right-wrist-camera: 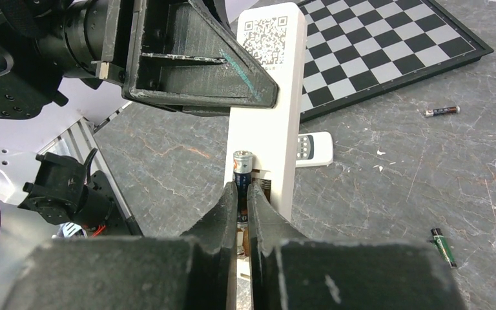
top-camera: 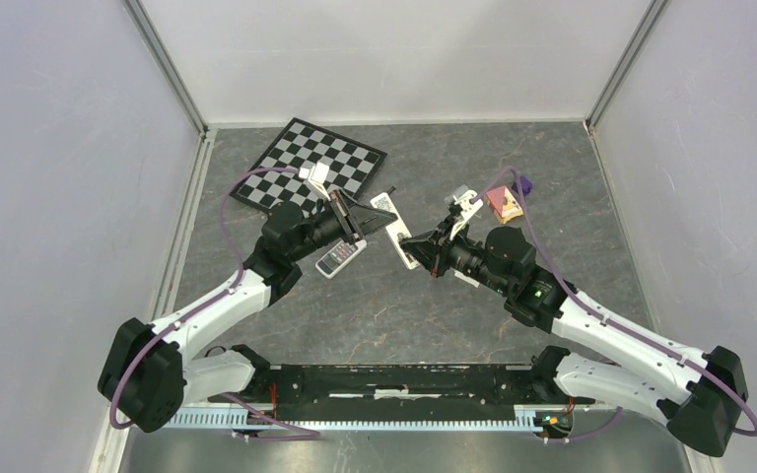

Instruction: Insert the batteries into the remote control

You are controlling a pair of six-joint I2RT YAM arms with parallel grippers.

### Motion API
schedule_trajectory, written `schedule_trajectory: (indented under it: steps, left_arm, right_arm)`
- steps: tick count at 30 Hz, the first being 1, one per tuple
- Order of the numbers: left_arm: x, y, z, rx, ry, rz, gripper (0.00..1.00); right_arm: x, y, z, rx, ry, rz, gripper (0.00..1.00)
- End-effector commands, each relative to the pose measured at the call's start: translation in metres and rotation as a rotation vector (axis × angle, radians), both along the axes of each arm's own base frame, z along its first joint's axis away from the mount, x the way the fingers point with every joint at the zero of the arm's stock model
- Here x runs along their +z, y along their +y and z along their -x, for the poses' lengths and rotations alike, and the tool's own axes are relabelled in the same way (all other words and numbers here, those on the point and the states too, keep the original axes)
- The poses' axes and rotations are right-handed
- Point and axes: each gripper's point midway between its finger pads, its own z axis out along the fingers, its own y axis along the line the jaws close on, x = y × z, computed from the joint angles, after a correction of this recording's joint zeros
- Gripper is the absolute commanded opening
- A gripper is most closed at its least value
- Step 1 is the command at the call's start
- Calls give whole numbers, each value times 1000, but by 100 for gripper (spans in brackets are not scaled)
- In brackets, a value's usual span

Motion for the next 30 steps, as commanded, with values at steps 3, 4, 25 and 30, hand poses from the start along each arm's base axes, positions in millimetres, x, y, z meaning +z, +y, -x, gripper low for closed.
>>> schedule_trajectory:
  steps: [3, 4, 25, 30]
  left_arm:
    - [38, -1, 6, -27, -14, 109, 2]
    - [38, -1, 6, -28, -7, 110, 2]
    - [40, -2, 0, -12, -46, 87, 2]
    - [40, -3, 1, -23, -52, 83, 2]
  right_arm:
    - [2, -5, 3, 4, -34, 15, 13]
    - [2, -6, 3, 7, -39, 17, 14]
    - [36, -6, 19, 65, -55, -54, 30]
    - [37, -8, 14, 31, -38, -51, 32]
